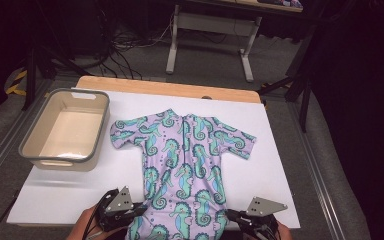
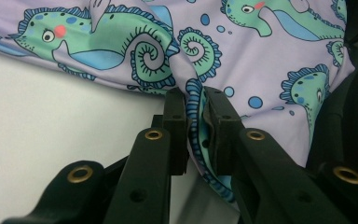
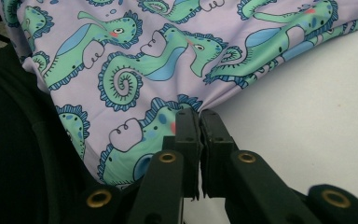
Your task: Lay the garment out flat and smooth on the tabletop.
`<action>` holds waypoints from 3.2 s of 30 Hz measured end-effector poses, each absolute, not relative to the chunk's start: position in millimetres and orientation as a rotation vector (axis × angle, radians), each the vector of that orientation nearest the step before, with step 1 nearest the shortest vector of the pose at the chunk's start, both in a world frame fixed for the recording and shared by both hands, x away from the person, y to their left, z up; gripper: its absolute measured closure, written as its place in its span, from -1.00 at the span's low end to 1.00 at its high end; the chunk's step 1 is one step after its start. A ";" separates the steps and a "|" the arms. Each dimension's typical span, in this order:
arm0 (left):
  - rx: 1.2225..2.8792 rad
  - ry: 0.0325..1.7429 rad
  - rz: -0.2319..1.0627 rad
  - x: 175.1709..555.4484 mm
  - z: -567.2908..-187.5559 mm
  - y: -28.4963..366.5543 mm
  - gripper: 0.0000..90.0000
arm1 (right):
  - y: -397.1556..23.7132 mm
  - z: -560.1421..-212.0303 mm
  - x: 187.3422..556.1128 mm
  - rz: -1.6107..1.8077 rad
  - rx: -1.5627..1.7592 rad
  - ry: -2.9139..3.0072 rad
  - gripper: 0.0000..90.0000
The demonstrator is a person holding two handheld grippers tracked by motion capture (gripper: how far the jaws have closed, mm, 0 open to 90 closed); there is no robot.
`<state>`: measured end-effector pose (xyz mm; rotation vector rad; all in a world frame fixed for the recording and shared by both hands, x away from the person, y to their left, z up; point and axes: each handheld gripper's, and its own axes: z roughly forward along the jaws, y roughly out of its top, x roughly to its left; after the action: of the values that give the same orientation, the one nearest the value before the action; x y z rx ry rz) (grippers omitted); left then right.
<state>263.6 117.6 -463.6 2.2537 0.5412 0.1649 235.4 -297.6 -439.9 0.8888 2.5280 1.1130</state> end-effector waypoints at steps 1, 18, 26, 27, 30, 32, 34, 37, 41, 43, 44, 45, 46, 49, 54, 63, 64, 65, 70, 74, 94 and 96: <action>2.249 0.545 0.168 262.5 -463.1 118.9 0.58 | -298.5 -439.8 236.6 1.114 0.900 2.523 0.78; 2.185 0.612 0.332 300.8 -456.9 111.8 0.02 | -278.0 -436.3 297.5 1.183 0.950 2.393 0.16; 2.249 0.608 0.293 308.2 -465.3 110.2 0.37 | -305.5 -430.8 347.6 1.039 1.030 2.181 0.19; 2.251 0.608 0.277 308.7 -465.0 110.6 0.40 | -311.6 -432.0 356.3 1.028 1.063 2.162 0.19; 2.250 0.594 0.236 309.3 -465.6 110.6 0.66 | -323.5 -438.6 376.7 0.963 1.116 2.109 0.19; 2.251 0.588 0.218 309.9 -465.5 110.8 0.75 | -326.0 -444.5 388.8 0.885 1.115 2.116 0.17; 2.258 0.585 0.208 309.3 -465.1 111.9 0.87 | -329.4 -450.5 398.5 0.835 1.141 2.120 0.20; 2.260 0.573 0.197 309.8 -465.1 113.9 0.98 | -332.9 -449.5 403.7 0.851 1.172 2.140 0.42; 2.266 0.571 0.198 310.0 -464.6 115.7 0.99 | -331.8 -450.9 402.9 0.812 1.139 2.192 0.84; 2.276 0.571 0.204 309.6 -464.4 116.4 0.99 | -331.3 -450.5 401.4 0.796 1.124 2.200 0.93; 2.282 0.560 0.198 309.5 -464.6 116.6 1.00 | -331.8 -449.9 398.8 0.773 1.105 2.209 0.96; 2.279 0.561 0.185 309.3 -464.6 119.2 1.00 | -334.7 -448.8 395.5 0.757 1.110 2.214 0.97; 2.279 0.561 0.185 309.3 -464.6 119.2 1.00 | -334.7 -448.8 395.5 0.757 1.110 2.214 0.97; 2.276 0.547 0.165 307.4 -464.3 120.5 1.00 | -343.2 -446.7 389.1 0.723 1.132 2.194 0.97; 2.258 0.538 0.189 304.7 -461.2 121.5 0.99 | -349.7 -447.0 386.1 0.731 1.141 2.180 0.96; 2.147 0.569 0.223 296.1 -451.9 123.1 0.11 | -337.5 -437.4 373.9 0.818 1.111 2.157 0.54; 2.153 0.569 0.210 295.4 -453.1 120.6 0.05 | -333.8 -435.4 371.2 0.848 1.098 2.162 0.49; 2.165 0.561 0.199 294.6 -454.7 118.1 0.01 | -329.2 -433.6 368.4 0.862 1.084 2.166 0.47; 2.241 0.577 0.209 292.3 -463.4 107.8 0.00 | -304.1 -430.5 354.6 1.005 1.035 2.237 0.21; 2.266 0.585 0.193 292.3 -465.8 106.3 0.16 | -292.5 -437.5 353.0 1.057 1.067 2.293 0.05; 2.302 0.508 0.145 282.5 -463.3 110.5 0.90 | -292.6 -449.0 342.7 0.981 1.027 2.384 0.97; 2.298 0.506 0.146 280.6 -463.6 111.2 0.89 | -292.8 -448.9 340.8 0.973 1.017 2.385 0.96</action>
<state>280.6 111.2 -463.6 2.2981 0.5061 0.1460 340.8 -292.8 -448.9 1.0172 2.3851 0.9734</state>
